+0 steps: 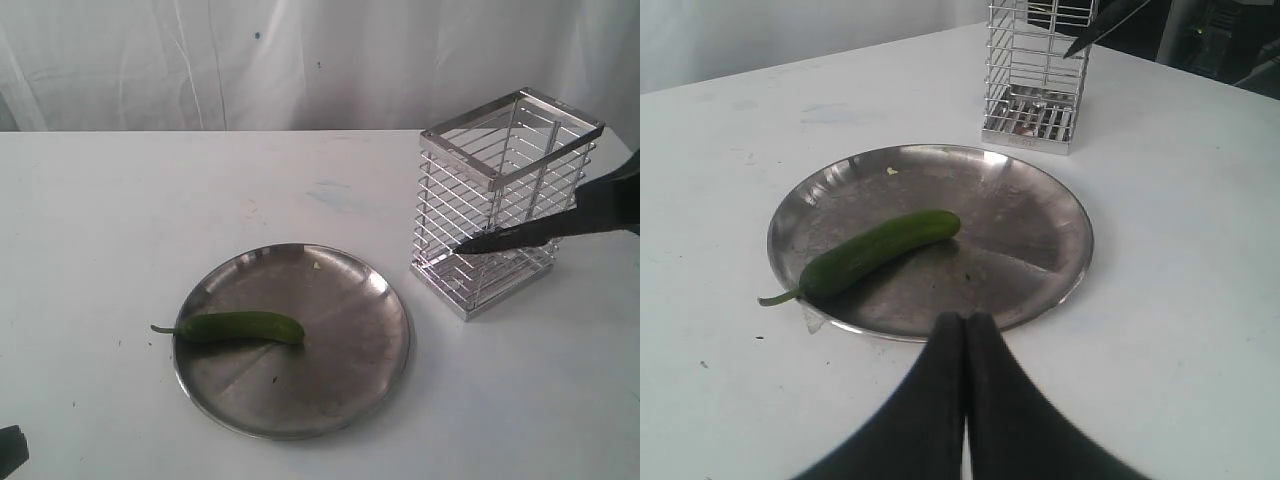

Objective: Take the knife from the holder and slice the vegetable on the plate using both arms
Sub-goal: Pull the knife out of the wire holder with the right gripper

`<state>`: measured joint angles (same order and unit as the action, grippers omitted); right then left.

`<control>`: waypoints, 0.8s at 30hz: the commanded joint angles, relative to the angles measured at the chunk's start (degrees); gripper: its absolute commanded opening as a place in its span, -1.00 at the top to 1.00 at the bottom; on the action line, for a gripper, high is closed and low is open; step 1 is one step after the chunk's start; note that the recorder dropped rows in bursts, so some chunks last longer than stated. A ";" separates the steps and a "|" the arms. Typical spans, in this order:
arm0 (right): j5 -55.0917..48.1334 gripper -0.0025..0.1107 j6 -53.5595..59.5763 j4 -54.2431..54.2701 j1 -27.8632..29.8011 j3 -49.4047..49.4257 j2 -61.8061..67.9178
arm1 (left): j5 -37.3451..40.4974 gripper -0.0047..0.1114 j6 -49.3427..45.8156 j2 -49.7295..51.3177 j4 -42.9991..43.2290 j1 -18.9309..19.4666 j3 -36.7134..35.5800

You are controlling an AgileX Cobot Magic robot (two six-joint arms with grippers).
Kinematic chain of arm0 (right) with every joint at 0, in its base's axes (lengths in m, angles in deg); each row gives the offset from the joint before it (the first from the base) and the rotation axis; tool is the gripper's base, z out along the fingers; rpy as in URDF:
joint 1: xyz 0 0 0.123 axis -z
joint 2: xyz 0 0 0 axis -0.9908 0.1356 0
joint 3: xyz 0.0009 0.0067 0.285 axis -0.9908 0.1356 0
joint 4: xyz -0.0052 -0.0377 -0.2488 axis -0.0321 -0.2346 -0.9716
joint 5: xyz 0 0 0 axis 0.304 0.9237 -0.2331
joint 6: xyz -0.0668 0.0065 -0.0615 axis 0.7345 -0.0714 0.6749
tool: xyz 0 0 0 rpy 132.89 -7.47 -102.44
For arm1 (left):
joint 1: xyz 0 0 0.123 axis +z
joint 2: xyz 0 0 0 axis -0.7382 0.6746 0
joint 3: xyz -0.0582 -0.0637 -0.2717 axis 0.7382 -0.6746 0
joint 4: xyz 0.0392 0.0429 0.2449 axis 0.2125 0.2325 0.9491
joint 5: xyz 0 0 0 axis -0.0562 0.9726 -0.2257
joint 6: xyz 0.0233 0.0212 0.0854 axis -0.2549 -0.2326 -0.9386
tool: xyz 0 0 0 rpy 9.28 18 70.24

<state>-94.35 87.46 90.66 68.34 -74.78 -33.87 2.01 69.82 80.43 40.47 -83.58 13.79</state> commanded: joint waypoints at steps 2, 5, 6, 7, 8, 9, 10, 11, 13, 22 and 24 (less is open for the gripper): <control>-2.56 0.96 0.88 -0.08 0.10 0.04 -3.02 | -0.20 0.92 -0.07 -0.26 -0.49 -0.11 -0.27; -3.41 0.96 2.78 1.47 0.00 0.04 -4.31 | -0.20 0.92 -0.07 -0.26 -0.49 -0.11 -0.27; -3.41 0.96 3.44 2.04 -0.29 0.04 -4.64 | -0.20 0.92 -0.07 -0.26 -0.49 -0.11 -0.27; -3.41 0.96 3.70 2.33 -0.58 0.04 -5.10 | -0.20 0.92 -0.07 -0.26 -0.49 -0.11 -0.27; -3.41 0.96 3.71 2.46 -1.08 0.04 -5.44 | -0.20 0.92 -0.07 -0.26 -0.49 -0.11 -0.27; -3.28 0.96 3.97 2.46 -1.61 0.04 -5.85 | -0.20 0.92 -0.07 -0.26 -0.49 -0.11 -0.27; -3.28 0.96 4.43 2.59 -2.11 0.04 -6.09 | -0.20 0.92 -0.07 -0.26 -0.49 -0.11 -0.27; -3.39 0.96 4.46 2.59 -2.55 0.04 -6.34 | -0.20 0.92 -0.07 -0.26 -0.49 -0.11 -0.27; -3.39 0.96 4.46 2.69 -3.51 0.04 -6.73 | -0.20 0.92 -0.07 -0.26 -0.49 -0.11 -0.27; -1.88 0.96 4.81 4.89 -5.92 0.04 -7.25 | -0.20 0.92 -0.07 -0.26 -0.49 -0.11 -0.27; -0.44 0.96 4.81 5.01 -7.08 0.04 -7.25 | -0.20 0.92 -0.07 -0.26 -0.49 -0.11 -0.27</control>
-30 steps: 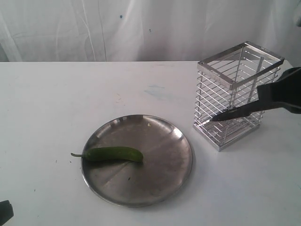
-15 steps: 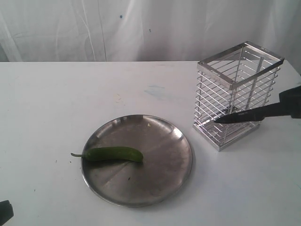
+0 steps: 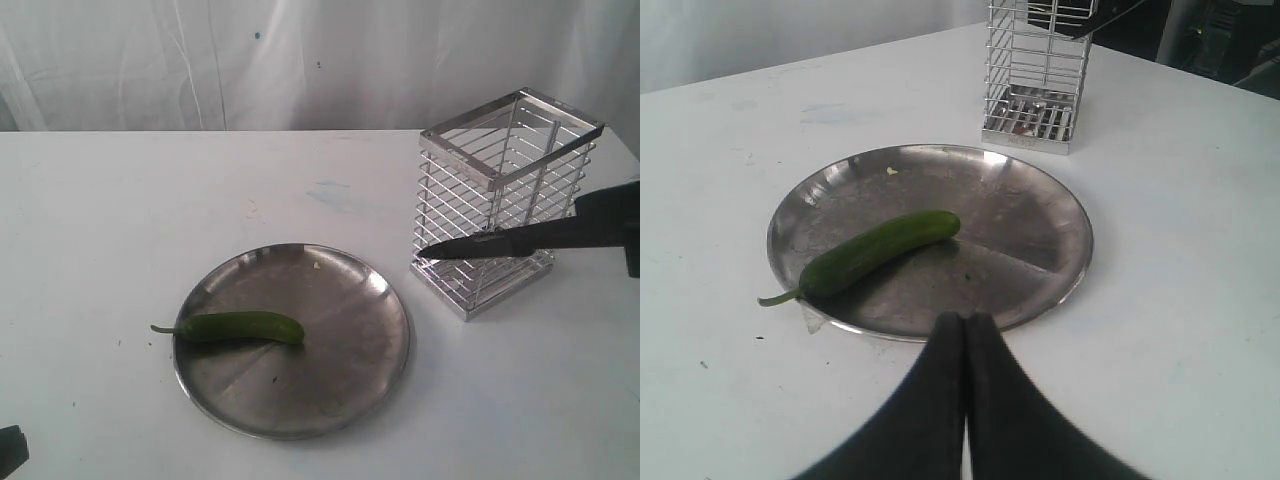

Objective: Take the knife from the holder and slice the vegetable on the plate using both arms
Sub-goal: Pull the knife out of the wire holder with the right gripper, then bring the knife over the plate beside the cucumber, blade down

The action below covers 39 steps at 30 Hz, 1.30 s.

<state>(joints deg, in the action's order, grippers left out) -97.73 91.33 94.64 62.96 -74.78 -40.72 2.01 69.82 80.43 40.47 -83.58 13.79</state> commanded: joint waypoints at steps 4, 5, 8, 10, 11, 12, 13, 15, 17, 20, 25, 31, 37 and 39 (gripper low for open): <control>10.11 0.96 0.74 1.03 -4.22 1.72 -0.40 | -0.20 0.92 -0.07 -0.26 -0.49 -0.11 -0.27; 12.34 0.96 0.74 1.03 -4.86 2.60 -0.40 | -0.20 0.92 -0.07 -0.26 -0.49 -0.11 -0.27; 18.93 0.96 0.74 1.03 -6.90 6.35 -0.26 | -0.20 0.92 -0.07 -0.26 -0.49 -0.11 -0.27; 22.45 0.96 0.74 1.03 -8.75 8.83 0.20 | -0.20 0.92 -0.07 -0.26 -0.49 -0.11 -0.27; 24.61 0.96 0.65 1.03 -9.75 10.20 0.63 | -0.20 0.92 -0.07 -0.26 -0.49 -0.11 -0.27; 26.31 0.96 0.52 1.03 -10.60 11.24 0.91 | -0.20 0.92 -0.07 -0.26 -0.49 -0.11 -0.27; 28.46 0.96 0.52 1.03 -11.67 12.48 1.45 | -0.20 0.92 -0.07 -0.26 -0.49 -0.11 -0.27; 32.35 0.96 0.52 1.03 -13.47 14.41 2.66 | -0.20 0.92 -0.07 -0.26 -0.49 -0.11 -0.27; 36.97 0.96 0.52 1.03 -15.17 16.23 4.39 | -0.20 0.92 -0.07 -0.26 -0.49 -0.11 -0.27; 43.27 0.96 0.52 1.03 -17.17 19.05 7.57 | -0.20 0.92 -0.07 -0.26 -0.49 -0.11 -0.27; 52.23 0.96 0.52 1.03 -19.01 22.31 14.71 | -0.20 0.92 -0.07 -0.26 -0.49 -0.11 -0.27; 59.50 0.96 0.67 0.76 -19.01 23.98 24.75 | -0.20 0.92 -0.07 -0.26 -0.49 -0.11 -0.27; 61.54 0.96 0.76 0.62 -19.01 24.07 33.80 | -0.20 0.92 -0.07 -0.26 -0.49 -0.11 -0.27; 61.14 0.96 0.76 0.62 -19.01 24.07 35.60 | -0.20 0.92 -0.07 -0.26 -0.49 -0.11 -0.27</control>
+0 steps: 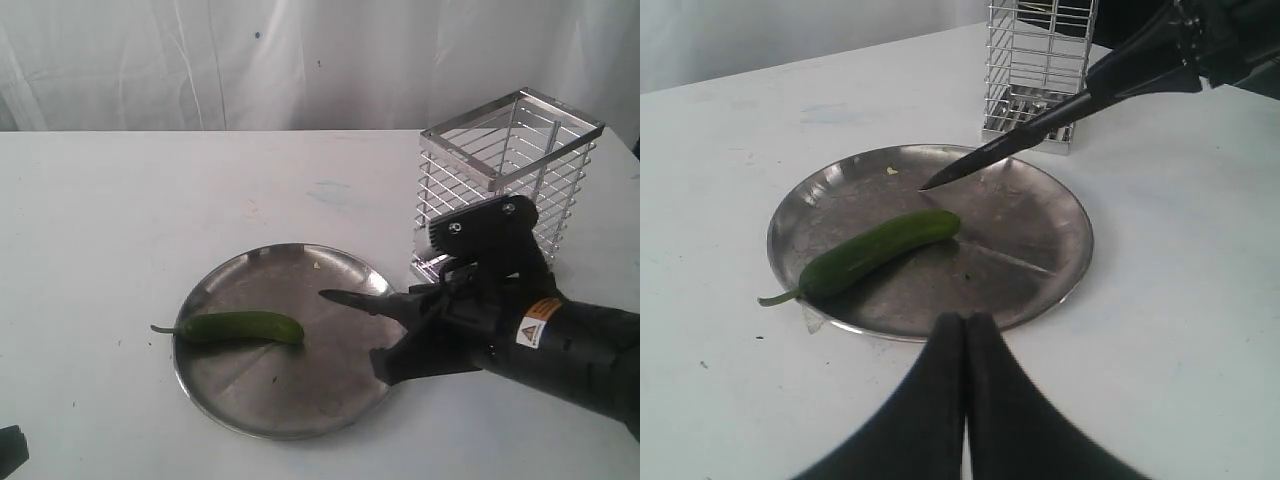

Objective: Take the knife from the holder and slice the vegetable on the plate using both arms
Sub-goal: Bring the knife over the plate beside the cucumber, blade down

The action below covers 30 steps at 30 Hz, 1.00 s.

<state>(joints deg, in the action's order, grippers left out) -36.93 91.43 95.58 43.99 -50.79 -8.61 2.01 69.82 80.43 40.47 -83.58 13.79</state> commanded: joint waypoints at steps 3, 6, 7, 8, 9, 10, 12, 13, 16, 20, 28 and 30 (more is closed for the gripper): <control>-0.76 0.96 0.66 -0.31 -0.04 0.08 5.14 | -0.20 0.92 -0.07 -0.26 -0.49 -0.11 -0.27; -2.32 0.96 0.66 -0.31 -0.04 0.08 5.71 | -0.20 0.92 -0.07 -0.26 -0.49 -0.11 -0.27; -2.90 0.96 0.66 -0.31 -0.04 0.08 5.94 | -0.20 0.92 -0.07 -0.26 -0.49 -0.11 -0.27; -3.41 0.96 0.66 -0.31 -0.04 0.08 6.07 | -0.20 0.92 -0.07 -0.26 -0.49 -0.11 -0.27; -4.21 0.96 0.66 -0.31 -0.04 0.08 6.39 | -0.20 0.92 -0.07 -0.26 -0.49 -0.11 -0.27; -4.86 0.96 0.66 -0.31 -0.04 0.08 6.75 | -0.20 0.92 -0.07 -0.26 -0.49 -0.11 -0.27; -6.08 0.96 0.66 -0.31 -0.04 0.08 7.68 | -0.20 0.92 -0.07 -0.26 -0.49 -0.11 -0.27; -6.51 0.96 0.66 -0.31 -0.04 0.08 8.24 | -0.20 0.92 -0.07 -0.26 -0.49 -0.11 -0.27; -7.40 0.96 0.66 -0.31 -0.04 -0.02 9.95 | -0.20 0.92 -0.07 -0.26 -0.49 -0.11 -0.27; -9.86 0.96 0.66 -0.31 -0.04 -1.14 12.08 | -0.20 0.92 -0.07 -0.26 -0.49 -0.11 -0.27; -15.50 0.96 0.66 -1.06 -0.04 -4.37 14.96 | -0.20 0.92 -0.07 -0.26 -0.49 -0.11 -0.27; -16.96 0.96 0.66 -1.32 -0.04 -5.10 15.43 | -0.20 0.92 -0.07 -0.26 -0.49 -0.11 -0.27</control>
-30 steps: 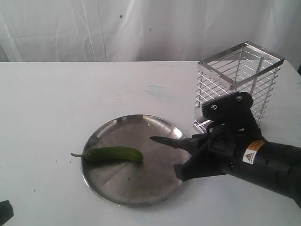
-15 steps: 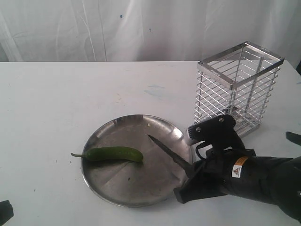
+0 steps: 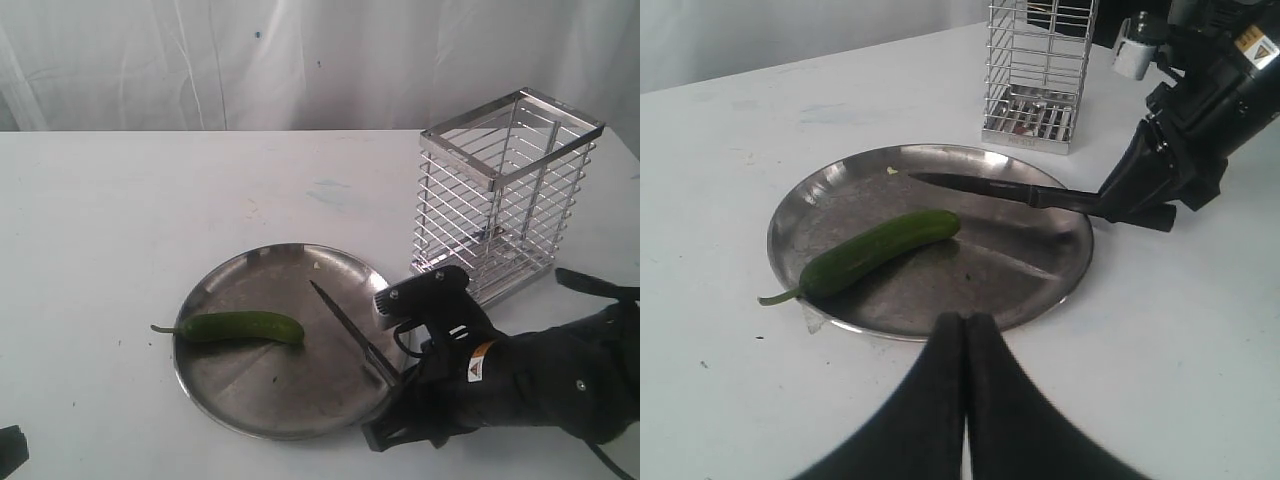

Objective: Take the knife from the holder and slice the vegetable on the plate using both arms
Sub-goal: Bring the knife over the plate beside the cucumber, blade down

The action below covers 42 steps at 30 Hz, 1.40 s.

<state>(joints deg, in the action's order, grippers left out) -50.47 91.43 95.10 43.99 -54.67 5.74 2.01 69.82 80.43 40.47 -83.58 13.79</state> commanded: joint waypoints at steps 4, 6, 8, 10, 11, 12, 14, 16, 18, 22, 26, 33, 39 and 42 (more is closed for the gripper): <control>-4.28 0.96 0.66 -0.86 -0.04 -1.96 1.41 | -0.20 0.92 -0.07 -0.26 -0.49 -0.11 -0.27; -4.28 0.96 0.66 -0.86 -0.04 -1.96 1.41 | -0.20 0.92 -0.07 -0.26 -0.49 -0.11 -0.27; -4.28 0.96 0.66 -0.86 -0.04 -1.96 1.41 | -0.20 0.92 -0.07 -0.26 -0.49 -0.11 -0.27; -4.50 0.96 0.66 -0.86 -0.04 -1.96 1.41 | -0.20 0.92 -0.07 -0.26 -0.49 -0.11 -0.27; -4.65 0.96 0.66 -0.86 -0.04 -1.96 1.41 | -0.20 0.92 -0.07 -0.26 -0.49 -0.11 -0.27; -4.93 0.95 0.66 -0.86 -0.04 -1.96 1.41 | -0.20 0.92 -0.07 -0.26 -0.49 -0.11 -0.27; -5.04 0.91 0.82 -0.86 -0.04 -1.96 1.41 | -0.20 0.92 -0.07 -0.26 -0.49 -0.11 -0.27; -5.12 0.81 0.81 -0.97 -0.04 -1.96 1.41 | -0.20 0.92 -0.07 -0.26 -0.49 -0.11 -0.27; -5.12 0.72 0.81 -1.21 -0.04 -1.96 1.41 | -0.20 0.92 -0.07 -0.26 -0.49 -0.11 -0.27; -5.12 0.67 0.81 -1.78 -0.04 -1.96 1.41 | -0.20 0.92 -0.07 -0.26 -0.49 -0.11 -0.27; -5.27 0.67 0.81 -1.92 -0.04 -1.96 1.97 | -0.20 0.92 -0.07 -0.26 -0.49 -0.11 -0.27; -4.87 0.67 0.81 -1.92 -0.04 -2.06 3.42 | -0.20 0.92 -0.07 -0.26 -0.49 -0.11 -0.27; -5.47 0.60 0.81 -2.01 -0.04 -2.06 3.53 | -0.20 0.92 -0.07 -0.26 -0.49 -0.11 -0.27; -5.58 0.45 1.30 -2.19 -0.04 -2.06 3.53 | -0.20 0.92 -0.07 -0.26 -0.49 -0.11 -0.27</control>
<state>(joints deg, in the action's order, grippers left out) -54.61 91.54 93.49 43.99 -56.97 8.72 2.01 69.82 80.43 40.47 -83.58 13.79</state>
